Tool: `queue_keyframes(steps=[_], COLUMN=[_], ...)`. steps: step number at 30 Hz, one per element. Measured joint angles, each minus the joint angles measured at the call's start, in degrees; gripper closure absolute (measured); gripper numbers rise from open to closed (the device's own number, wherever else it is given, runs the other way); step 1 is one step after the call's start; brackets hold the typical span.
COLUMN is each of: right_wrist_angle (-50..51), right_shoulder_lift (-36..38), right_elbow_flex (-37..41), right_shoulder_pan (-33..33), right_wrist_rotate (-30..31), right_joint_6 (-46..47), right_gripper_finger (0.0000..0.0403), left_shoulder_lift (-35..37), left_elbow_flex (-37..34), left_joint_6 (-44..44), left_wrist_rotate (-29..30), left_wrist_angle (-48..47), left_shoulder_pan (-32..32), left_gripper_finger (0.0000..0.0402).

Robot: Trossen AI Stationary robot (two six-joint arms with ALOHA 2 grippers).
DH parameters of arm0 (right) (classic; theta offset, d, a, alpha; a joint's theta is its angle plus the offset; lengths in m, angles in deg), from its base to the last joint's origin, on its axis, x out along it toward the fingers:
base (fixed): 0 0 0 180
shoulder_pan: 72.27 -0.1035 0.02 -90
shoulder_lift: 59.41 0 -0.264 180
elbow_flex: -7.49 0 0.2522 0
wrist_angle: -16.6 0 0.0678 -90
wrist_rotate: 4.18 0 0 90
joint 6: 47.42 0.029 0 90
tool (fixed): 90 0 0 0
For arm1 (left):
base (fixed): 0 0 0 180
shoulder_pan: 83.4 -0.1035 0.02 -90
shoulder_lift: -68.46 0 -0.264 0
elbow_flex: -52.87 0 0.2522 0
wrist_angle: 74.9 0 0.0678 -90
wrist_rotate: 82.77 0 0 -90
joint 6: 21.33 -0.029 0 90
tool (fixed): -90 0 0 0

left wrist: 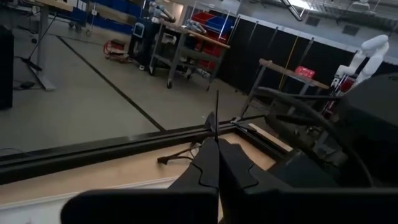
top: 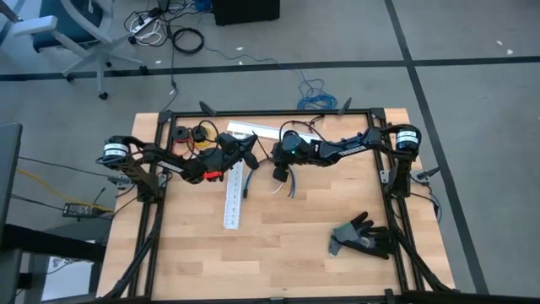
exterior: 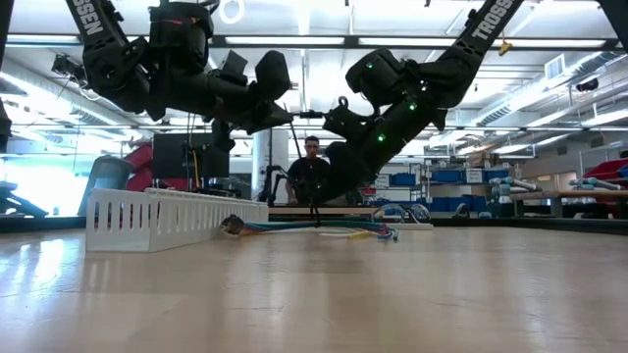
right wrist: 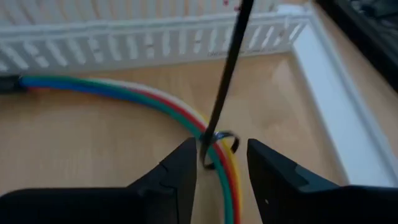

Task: Ziptie cables
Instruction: Wrap the black zip tie on the cables

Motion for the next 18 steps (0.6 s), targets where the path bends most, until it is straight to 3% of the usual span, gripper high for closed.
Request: queue_keyframes(steps=[11, 18], right_wrist_angle=[-2.32, -2.5], right_shoulder_lift=[0.02, 0.02], right_elbow_flex=[-0.02, -0.02], right_shoulder_pan=[0.53, 1.34], right_wrist_rotate=[0.07, 0.02], right_joint_6=[1.33, 1.56], right_gripper_finger=[0.0293, 0.0326], left_shoulder_lift=[-0.02, -0.04], left_elbow_flex=[1.91, 3.94], left_joint_6=[-0.08, -1.24], left_wrist_rotate=[-0.38, -2.21], left_wrist_angle=[-0.28, -2.89], left_shoulder_pan=[0.07, 0.41], left_gripper_finger=[0.0401, 0.0401])
